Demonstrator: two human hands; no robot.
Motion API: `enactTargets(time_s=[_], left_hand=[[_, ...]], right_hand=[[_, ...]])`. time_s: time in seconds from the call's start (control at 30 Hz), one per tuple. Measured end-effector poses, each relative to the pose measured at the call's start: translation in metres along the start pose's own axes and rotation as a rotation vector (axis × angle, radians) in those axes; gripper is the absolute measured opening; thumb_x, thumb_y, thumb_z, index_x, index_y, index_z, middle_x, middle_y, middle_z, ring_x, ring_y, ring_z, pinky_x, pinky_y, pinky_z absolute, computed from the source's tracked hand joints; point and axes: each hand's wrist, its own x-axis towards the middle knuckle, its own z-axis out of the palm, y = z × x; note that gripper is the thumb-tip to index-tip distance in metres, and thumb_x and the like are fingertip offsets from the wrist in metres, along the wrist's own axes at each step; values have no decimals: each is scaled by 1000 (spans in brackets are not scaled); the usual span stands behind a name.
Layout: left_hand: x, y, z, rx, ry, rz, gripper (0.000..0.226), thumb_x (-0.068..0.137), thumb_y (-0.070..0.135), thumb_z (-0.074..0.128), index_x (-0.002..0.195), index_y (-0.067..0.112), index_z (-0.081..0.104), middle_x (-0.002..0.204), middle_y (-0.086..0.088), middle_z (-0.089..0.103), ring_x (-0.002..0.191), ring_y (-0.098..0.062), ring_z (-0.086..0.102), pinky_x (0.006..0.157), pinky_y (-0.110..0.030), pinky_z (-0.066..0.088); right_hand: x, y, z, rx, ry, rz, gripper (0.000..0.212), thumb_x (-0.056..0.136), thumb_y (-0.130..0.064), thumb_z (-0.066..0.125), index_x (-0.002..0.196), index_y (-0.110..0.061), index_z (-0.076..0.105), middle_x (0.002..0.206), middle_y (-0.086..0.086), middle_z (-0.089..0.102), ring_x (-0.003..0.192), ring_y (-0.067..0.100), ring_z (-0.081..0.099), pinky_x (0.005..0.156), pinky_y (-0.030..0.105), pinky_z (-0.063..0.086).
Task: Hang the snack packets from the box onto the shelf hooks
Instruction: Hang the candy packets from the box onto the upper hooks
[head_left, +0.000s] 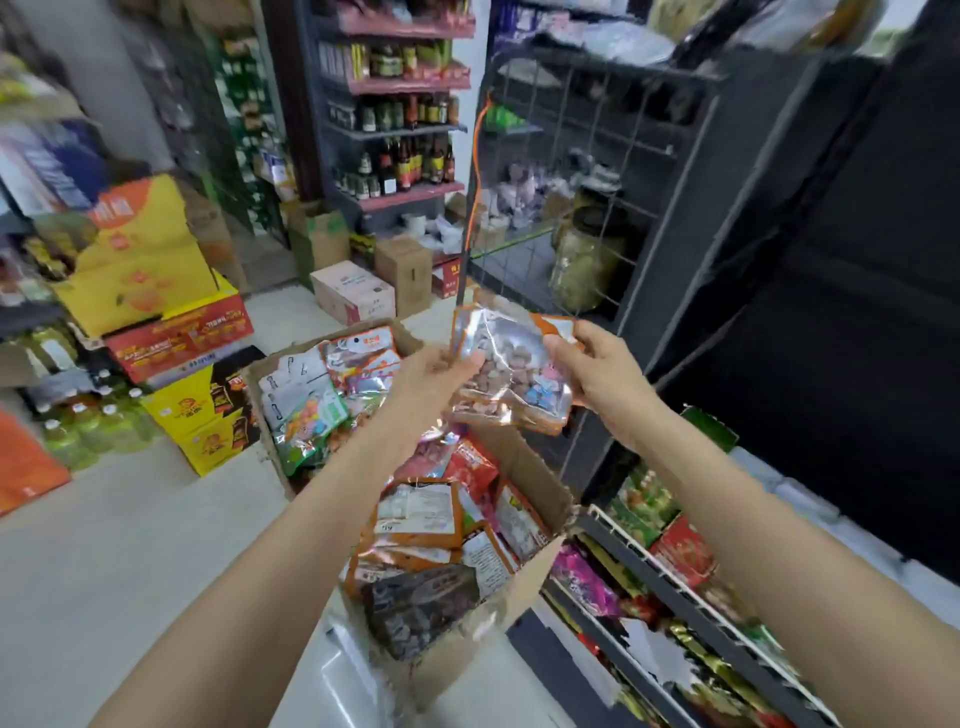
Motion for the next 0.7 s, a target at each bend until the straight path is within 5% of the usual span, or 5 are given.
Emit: enactTargets(time_s=[0.07,0.17,0.33,0.57,0.7], left_hand=[[-4,31,27,-66,29,83,19,90,32,61,93,14,61,85,-1,63,69,-9,57,63,-22,49],[-18,77,78,-136,36,183,14,90,33,61,84,21,56,93,-7,65,82,-18,62,83,-33,50],[-69,145,179,-225,-85,411,10,92,21,59,98,14,57,90,-2,64,78,-14,61,73,-27,53],[-201,205,330,-403,-358,573,48,92,11,55,129,37,39,84,-2,63,74,-10,63,71,-31,55],[-278,231,404,-412,-343,763,25,95,14,52,111,30,62,105,1,67,100,-13,63,91,-34,52]], right_hand=[[-15,-23,-21,5,95,-117,9,94,-27,58,92,-19,54,83,-2,63,71,9,65,63,29,53],[-45,-58,-61,-8,240,-309,25,90,-34,62,112,-26,52,107,-9,65,94,5,65,81,25,54],[-115,-97,-156,-81,563,-445,24,102,-25,37,121,-20,52,107,-9,66,98,9,65,88,38,54],[-264,-132,-303,-320,841,-531,30,104,-25,31,110,-12,58,73,-11,67,63,11,61,58,24,51],[-343,-145,-366,-361,954,-584,25,104,-26,30,122,-36,43,55,-3,38,48,11,28,45,22,28]])
